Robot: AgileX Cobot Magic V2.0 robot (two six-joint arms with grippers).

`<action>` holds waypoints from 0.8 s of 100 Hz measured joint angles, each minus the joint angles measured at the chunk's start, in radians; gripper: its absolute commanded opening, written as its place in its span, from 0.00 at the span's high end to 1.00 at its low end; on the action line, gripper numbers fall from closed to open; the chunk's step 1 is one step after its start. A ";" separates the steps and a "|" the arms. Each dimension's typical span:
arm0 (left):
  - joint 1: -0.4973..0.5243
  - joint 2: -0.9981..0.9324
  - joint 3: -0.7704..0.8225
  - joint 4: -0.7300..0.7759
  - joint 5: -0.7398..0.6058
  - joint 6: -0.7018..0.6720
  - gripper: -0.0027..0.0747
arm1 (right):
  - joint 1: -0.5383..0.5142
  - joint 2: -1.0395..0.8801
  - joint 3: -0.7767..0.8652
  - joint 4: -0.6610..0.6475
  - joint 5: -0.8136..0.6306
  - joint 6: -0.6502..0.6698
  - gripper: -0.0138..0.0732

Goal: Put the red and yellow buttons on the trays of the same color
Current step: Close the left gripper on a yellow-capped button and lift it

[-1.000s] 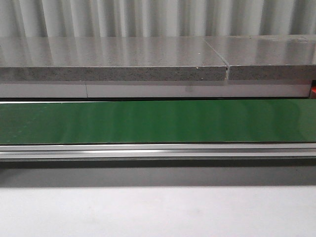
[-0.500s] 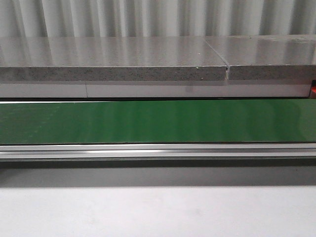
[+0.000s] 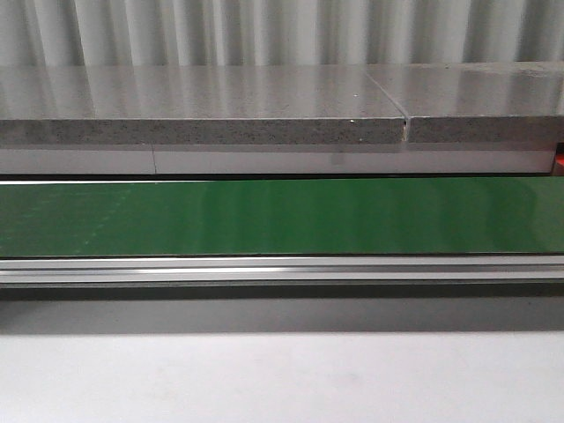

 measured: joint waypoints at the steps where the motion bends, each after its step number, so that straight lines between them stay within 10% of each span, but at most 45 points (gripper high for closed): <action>1: 0.000 0.003 -0.002 0.000 0.003 0.000 0.42 | 0.000 0.000 0.000 0.000 0.000 0.000 0.92; 80: 0.000 0.174 -0.034 0.006 -0.002 0.000 0.50 | 0.000 0.000 0.000 0.000 0.000 0.000 0.92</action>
